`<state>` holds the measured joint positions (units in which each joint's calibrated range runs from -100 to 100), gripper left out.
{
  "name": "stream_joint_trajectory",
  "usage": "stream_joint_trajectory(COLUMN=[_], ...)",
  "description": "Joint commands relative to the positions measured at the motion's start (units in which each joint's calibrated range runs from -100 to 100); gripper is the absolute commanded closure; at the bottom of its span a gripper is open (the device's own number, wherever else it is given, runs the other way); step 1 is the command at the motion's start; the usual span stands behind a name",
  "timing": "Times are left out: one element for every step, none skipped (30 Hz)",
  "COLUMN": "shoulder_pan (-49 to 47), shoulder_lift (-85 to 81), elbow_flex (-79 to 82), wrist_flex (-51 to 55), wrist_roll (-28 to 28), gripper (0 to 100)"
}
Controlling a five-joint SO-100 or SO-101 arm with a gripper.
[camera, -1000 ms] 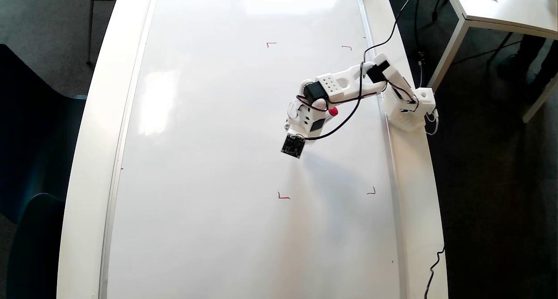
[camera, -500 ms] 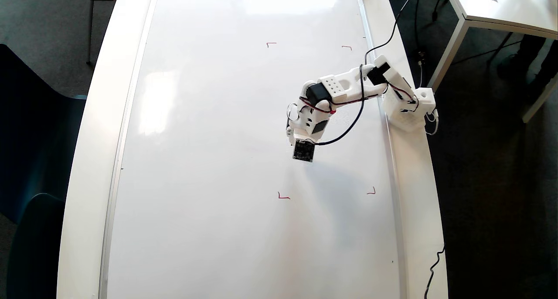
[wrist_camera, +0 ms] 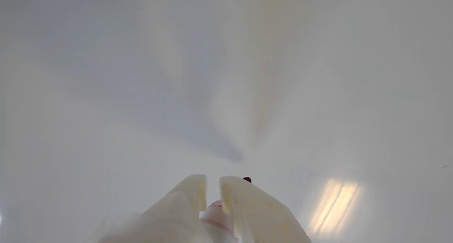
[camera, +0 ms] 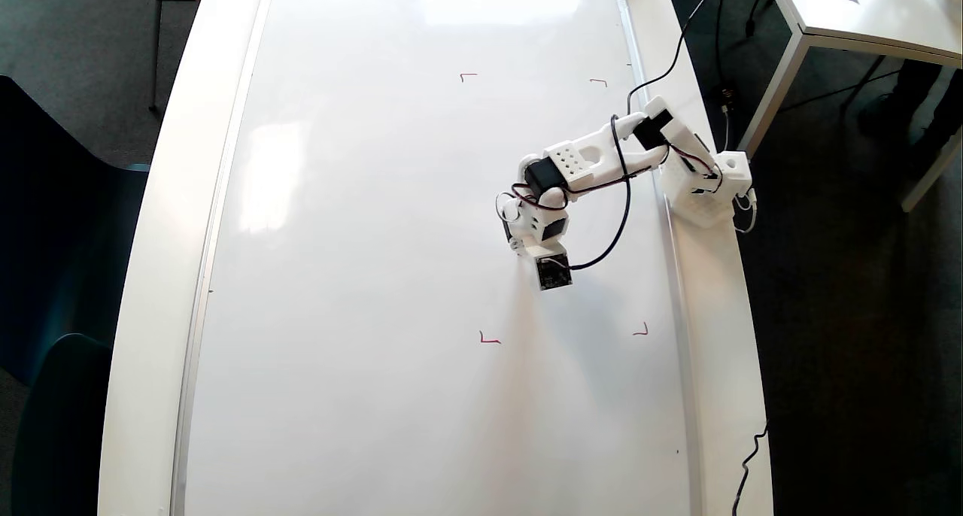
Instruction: Draw on a whiteboard a robot head using a pen attached to the gripper
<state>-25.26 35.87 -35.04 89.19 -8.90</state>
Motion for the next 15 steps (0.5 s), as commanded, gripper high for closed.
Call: stream_joint_trajectory(shoulder_pan=[1.7,1.6,1.6,1.6,1.5,1.1,0.9,0.6,0.5,0.5,0.4,0.3,0.2,0.1,0.1], shoulder_lift=[-1.9,-2.5,-3.0,-3.4,-3.5,-4.4,-4.6,-4.6,-4.7,-5.1,-5.4,-5.6,-5.8,-6.0,-6.1], elbow_flex=[-1.4,-1.3,-1.0,-1.0,-1.7,-1.9,-1.9,-1.8,-1.4,-1.5,-1.4,-1.1,-1.0,-1.0,-0.9], wrist_flex=[6.6,6.7,6.7,6.6,6.6,5.4,3.2,0.4,-1.9,-5.6,-7.6,-9.2,-9.8,-10.4,-10.4], wrist_roll=[-0.1,-0.1,-0.2,-0.4,-0.5,-0.6,-0.6,-0.5,-0.5,-0.2,-0.2,-0.1,-0.1,-0.1,-0.1], gripper=[99,99,99,99,99,99,99,99,99,99,99,99,99,99,99])
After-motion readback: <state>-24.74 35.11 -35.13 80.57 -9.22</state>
